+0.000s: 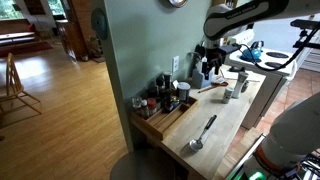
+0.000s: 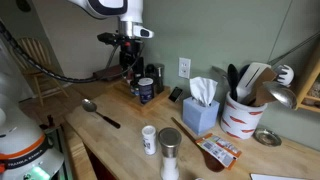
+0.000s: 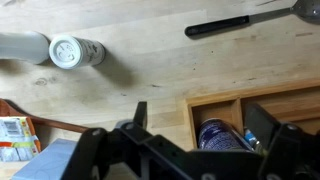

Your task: Put the spice bottle onto the tray

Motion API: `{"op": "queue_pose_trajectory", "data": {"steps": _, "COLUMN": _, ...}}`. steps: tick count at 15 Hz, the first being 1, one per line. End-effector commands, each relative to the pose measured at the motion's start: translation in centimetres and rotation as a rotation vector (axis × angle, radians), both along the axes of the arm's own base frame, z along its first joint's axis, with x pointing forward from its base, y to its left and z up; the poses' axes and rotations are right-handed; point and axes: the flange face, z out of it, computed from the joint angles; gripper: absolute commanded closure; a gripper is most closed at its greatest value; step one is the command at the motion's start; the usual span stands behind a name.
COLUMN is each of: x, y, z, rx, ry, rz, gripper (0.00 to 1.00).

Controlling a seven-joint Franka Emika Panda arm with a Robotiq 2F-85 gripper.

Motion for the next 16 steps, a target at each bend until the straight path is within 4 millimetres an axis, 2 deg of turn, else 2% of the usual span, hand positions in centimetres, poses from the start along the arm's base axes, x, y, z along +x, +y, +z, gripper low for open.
{"op": "queue_pose_trajectory", "data": {"steps": 1, "x": 0.0, "y": 0.0, "z": 0.0, "rx": 0.0, "ry": 0.001, "rz": 0.0, "gripper": 0.0}}
{"op": "queue_pose_trajectory", "data": {"steps": 9, "x": 0.0, "y": 0.0, "z": 0.0, "rx": 0.0, "ry": 0.001, "rz": 0.0, "gripper": 0.0}}
{"op": "queue_pose_trajectory", "data": {"steps": 11, "x": 1.2, "y": -1.2, "z": 0.6, "rx": 0.035, "ry": -0.052, "rz": -0.075, "gripper": 0.0}}
{"op": "queue_pose_trajectory", "data": {"steps": 13, "x": 1.2, "y": -3.9, "z": 1.9, "rx": 0.077, "ry": -0.103, "rz": -0.182, "gripper": 0.0}}
{"op": "queue_pose_trajectory", "data": {"steps": 14, "x": 0.9, "y": -6.5, "z": 2.5, "rx": 0.094, "ry": -0.111, "rz": -0.232, "gripper": 0.0}}
{"op": "queue_pose_trajectory", "data": {"steps": 16, "x": 0.1, "y": -10.4, "z": 3.2, "rx": 0.111, "ry": -0.14, "rz": -0.333, "gripper": 0.0}}
